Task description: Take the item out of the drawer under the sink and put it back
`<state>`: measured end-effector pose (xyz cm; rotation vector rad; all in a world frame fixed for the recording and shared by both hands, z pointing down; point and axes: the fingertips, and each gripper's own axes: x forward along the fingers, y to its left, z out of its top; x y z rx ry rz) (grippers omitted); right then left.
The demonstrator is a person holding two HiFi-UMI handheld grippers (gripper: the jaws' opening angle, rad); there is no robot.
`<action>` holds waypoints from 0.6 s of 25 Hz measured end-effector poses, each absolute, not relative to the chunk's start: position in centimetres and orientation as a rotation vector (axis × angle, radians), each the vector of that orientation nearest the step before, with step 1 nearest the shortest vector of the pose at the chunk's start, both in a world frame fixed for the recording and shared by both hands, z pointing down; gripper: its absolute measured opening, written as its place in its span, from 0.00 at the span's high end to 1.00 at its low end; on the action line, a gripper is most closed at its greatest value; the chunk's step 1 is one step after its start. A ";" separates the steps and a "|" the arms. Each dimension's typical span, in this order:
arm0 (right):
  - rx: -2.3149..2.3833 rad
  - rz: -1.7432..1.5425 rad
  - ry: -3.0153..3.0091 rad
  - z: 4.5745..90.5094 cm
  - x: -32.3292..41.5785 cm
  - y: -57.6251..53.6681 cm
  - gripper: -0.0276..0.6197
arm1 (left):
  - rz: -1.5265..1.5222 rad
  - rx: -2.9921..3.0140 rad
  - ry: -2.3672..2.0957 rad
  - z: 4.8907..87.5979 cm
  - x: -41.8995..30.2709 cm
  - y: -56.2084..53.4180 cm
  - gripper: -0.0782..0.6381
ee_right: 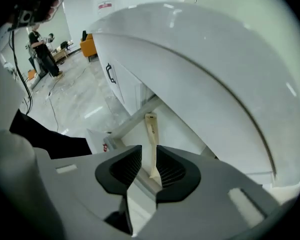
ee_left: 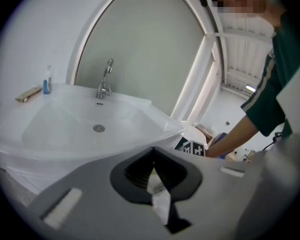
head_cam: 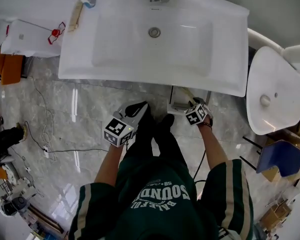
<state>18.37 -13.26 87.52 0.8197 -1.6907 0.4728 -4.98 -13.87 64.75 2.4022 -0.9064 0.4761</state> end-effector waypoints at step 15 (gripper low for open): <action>1.213 0.536 -2.079 65.2 12.5 -17.4 0.95 | 0.334 2.540 -1.009 54.3 -7.0 -18.5 0.82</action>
